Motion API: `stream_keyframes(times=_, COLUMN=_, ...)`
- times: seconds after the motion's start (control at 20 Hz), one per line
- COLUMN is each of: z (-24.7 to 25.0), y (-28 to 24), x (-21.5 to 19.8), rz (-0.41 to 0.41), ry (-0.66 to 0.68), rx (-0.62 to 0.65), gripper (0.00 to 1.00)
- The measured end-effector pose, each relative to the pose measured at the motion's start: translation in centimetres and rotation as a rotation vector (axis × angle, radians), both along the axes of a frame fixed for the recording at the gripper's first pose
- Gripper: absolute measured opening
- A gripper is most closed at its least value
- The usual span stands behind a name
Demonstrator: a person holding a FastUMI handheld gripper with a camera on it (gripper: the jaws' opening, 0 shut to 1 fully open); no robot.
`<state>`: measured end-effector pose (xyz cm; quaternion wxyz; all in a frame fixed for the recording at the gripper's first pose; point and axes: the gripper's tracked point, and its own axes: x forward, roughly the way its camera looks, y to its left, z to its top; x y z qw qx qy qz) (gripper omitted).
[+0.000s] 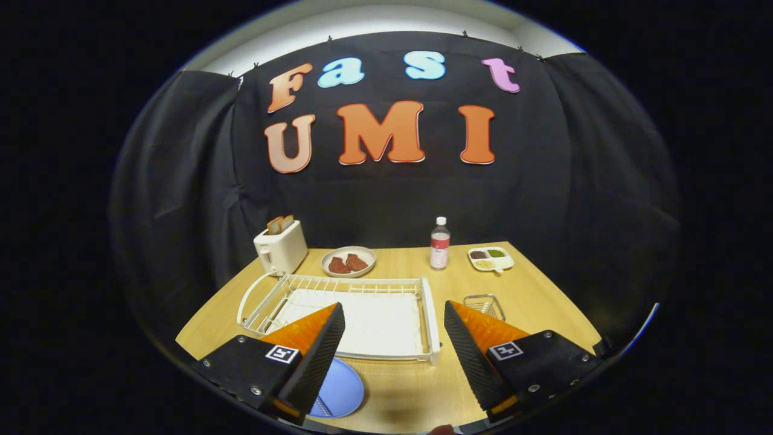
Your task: Take the plate from the dish rack, then take the spoon from the basket and place it into the plate.
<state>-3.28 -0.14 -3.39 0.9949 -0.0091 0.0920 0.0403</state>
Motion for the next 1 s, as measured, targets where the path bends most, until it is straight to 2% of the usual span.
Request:
stream_keyframes(times=0.4, z=3.1, y=-9.7, x=0.4, rz=-0.108, ry=-0.074, rx=-0.013, gripper=0.98)
stream_keyframes(times=1.0, z=3.6, y=-17.3, x=0.8, rz=-0.155, ry=-0.090, rx=-0.002, gripper=0.98)
